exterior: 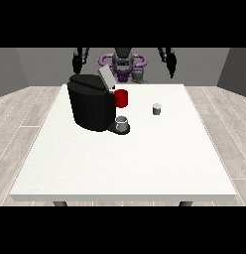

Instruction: Insert the coffee pod into the coffee machine and close the lid

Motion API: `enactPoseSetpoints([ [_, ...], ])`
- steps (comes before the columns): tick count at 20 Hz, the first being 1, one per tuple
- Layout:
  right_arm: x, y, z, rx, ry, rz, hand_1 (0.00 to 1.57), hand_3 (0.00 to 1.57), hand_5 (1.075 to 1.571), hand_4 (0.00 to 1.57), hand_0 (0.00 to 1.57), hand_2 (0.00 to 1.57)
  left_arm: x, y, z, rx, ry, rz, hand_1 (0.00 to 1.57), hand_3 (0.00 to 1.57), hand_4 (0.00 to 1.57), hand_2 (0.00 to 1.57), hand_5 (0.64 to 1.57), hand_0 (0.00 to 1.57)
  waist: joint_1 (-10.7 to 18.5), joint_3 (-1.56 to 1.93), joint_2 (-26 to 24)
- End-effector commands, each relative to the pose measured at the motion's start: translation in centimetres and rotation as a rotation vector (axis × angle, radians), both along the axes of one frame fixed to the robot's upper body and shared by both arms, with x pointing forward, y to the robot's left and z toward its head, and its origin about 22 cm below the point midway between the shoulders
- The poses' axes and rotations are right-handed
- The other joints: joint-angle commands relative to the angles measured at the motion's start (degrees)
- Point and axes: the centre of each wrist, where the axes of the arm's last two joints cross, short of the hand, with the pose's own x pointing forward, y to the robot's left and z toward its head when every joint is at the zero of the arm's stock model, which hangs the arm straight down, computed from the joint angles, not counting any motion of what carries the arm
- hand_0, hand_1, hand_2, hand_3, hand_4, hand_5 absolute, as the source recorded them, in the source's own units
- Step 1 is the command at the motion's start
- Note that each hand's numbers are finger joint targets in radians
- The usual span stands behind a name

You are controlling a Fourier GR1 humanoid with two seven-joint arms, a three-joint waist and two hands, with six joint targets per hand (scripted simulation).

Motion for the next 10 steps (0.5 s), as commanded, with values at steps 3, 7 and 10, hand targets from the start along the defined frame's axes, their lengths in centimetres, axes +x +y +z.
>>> enactPoseSetpoints([
  [3,0.5,-0.5,-0.3,0.036,0.028,-0.007,0.0,0.0,1.571,0.0,0.0,0.0,0.3,0.8,-0.2,0.113,-0.033,-0.083,0.0,0.0,0.0,0.0,1.571,0.0,-1.0,-0.47,-0.3],
  [7,1.1,-0.8,0.5,-0.091,-0.026,-0.143,0.0,0.0,1.571,0.0,0.0,0.0,0.3,0.1,0.5,0.273,-0.098,-0.223,0.0,0.0,0.0,0.0,1.571,0.0,-2.5,-0.5,-0.6],
  [10,1.3,-0.1,0.0,-0.103,-0.054,-0.155,0.0,0.0,1.571,0.0,0.0,0.0,1.4,1.9,1.7,0.325,-0.119,-0.255,0.0,0.0,0.0,0.0,1.571,0.0,-2.0,-0.48,0.7],
])
